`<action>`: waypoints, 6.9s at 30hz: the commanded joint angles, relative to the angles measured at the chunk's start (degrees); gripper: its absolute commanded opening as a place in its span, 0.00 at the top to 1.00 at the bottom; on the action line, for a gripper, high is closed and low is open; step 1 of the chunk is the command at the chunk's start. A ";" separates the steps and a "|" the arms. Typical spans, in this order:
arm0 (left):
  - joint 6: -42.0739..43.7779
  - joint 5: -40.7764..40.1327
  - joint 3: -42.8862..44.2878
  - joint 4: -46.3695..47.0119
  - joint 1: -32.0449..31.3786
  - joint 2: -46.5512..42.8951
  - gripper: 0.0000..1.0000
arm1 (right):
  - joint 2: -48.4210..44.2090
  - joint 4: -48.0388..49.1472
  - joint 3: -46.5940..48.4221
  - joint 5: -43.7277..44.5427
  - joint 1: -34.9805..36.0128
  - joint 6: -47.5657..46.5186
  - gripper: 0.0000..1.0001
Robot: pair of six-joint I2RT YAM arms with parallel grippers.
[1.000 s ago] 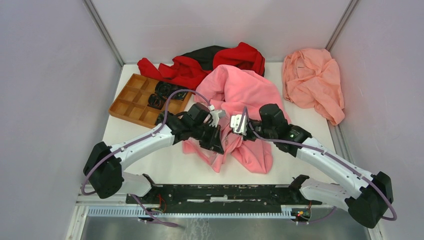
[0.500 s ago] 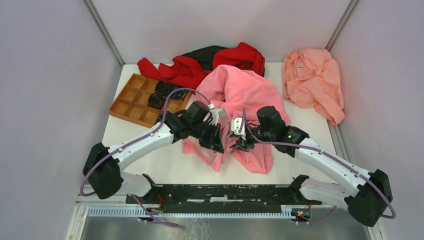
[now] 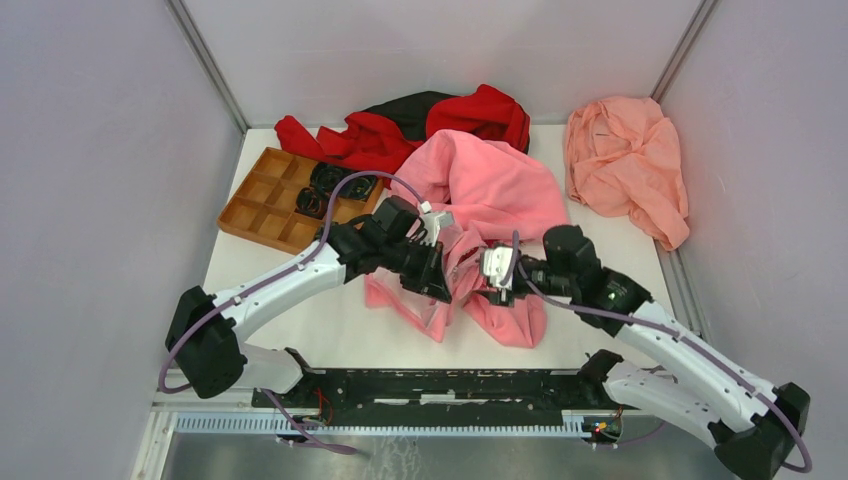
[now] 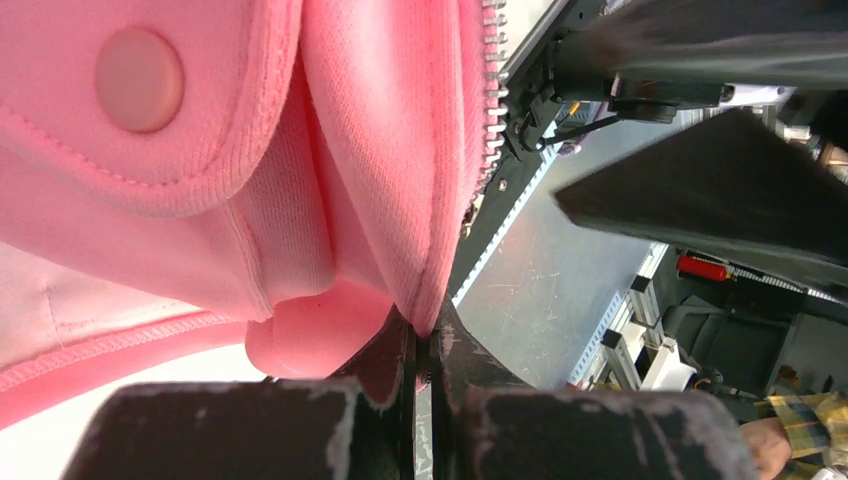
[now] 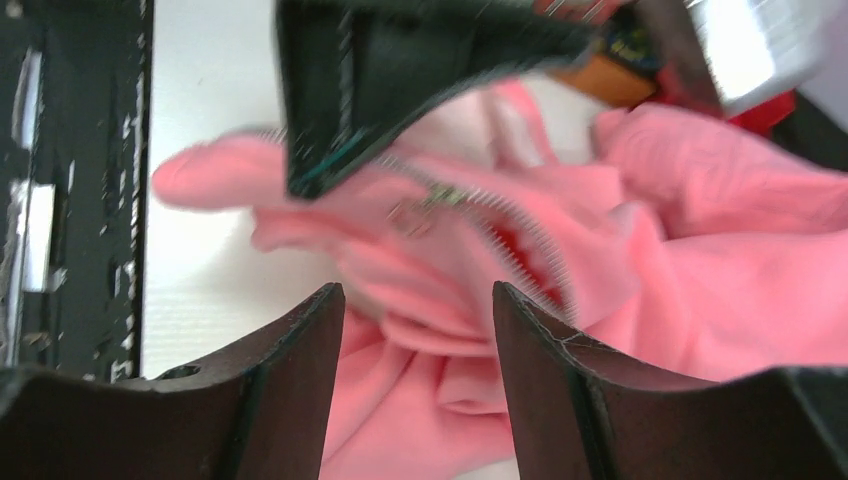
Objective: Zip up the jacket
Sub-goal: Zip the zipper on the jacket.
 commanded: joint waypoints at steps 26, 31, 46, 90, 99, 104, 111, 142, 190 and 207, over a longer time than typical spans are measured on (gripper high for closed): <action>-0.44 8.74 3.36 -4.46 0.01 -3.63 0.98 | -0.81 53.79 -27.91 23.26 18.94 12.36 0.52; -1.02 9.85 2.95 -3.99 -0.10 -3.75 0.98 | 1.25 57.03 -27.33 26.20 19.36 11.22 0.53; 0.61 8.66 2.83 -5.73 -0.10 -2.74 0.98 | -0.36 55.68 -25.99 34.37 19.02 12.99 0.72; 0.08 9.05 -1.47 -2.06 1.24 -3.26 0.98 | -1.75 57.63 -29.48 35.74 19.72 12.30 0.66; -0.49 9.26 -1.67 -1.98 1.33 -3.80 0.98 | -1.56 58.73 -30.09 34.67 19.74 12.14 0.62; -0.83 9.69 -1.65 -1.29 1.31 -3.57 0.98 | -1.29 59.33 -30.06 33.74 19.80 11.62 0.61; -1.58 10.68 -1.56 -0.36 1.35 -3.79 0.98 | 0.18 61.16 -30.05 32.82 20.23 10.75 0.59; -2.52 11.60 -2.91 1.07 1.83 -5.16 0.98 | 2.87 61.22 -28.40 37.26 24.12 13.08 0.68; -2.34 12.05 -3.14 0.64 2.37 -4.37 0.98 | -0.93 51.22 -24.49 38.90 23.05 6.99 0.74; -2.34 12.56 -3.41 0.66 2.38 -4.81 0.98 | -0.13 49.41 -22.77 37.82 22.89 6.99 0.78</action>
